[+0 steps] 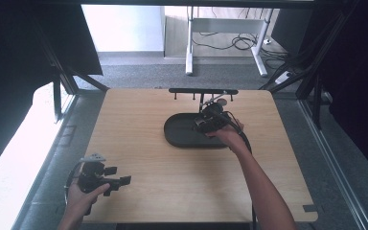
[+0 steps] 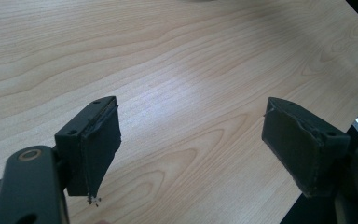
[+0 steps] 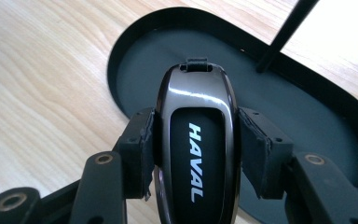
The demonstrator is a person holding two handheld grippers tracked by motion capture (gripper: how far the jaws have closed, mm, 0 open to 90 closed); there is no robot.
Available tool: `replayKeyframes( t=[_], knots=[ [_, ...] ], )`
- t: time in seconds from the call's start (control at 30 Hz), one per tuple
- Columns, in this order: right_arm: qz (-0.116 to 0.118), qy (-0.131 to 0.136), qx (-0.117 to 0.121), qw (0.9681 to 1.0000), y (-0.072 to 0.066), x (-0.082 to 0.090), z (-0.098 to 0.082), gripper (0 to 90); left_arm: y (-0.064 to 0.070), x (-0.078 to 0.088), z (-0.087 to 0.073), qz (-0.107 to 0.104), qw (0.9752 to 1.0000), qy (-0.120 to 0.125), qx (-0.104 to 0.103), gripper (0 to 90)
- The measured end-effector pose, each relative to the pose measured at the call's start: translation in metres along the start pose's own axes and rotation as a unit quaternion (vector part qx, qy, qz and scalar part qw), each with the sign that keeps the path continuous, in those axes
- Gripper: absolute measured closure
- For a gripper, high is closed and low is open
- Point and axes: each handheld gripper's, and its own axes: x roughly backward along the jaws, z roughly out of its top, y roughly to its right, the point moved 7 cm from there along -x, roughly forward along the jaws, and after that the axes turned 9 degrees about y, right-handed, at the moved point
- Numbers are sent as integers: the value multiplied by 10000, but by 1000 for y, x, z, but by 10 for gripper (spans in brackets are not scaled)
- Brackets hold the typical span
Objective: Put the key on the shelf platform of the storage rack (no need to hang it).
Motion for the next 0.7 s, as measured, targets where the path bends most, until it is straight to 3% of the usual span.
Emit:
replayKeyframes(
  t=[0.7],
  knots=[
    [-291, -54, -171, 9994, 24, -25, 5, 498, -2, 2, 1, 9, 10000, 38, 21, 197]
  ],
)
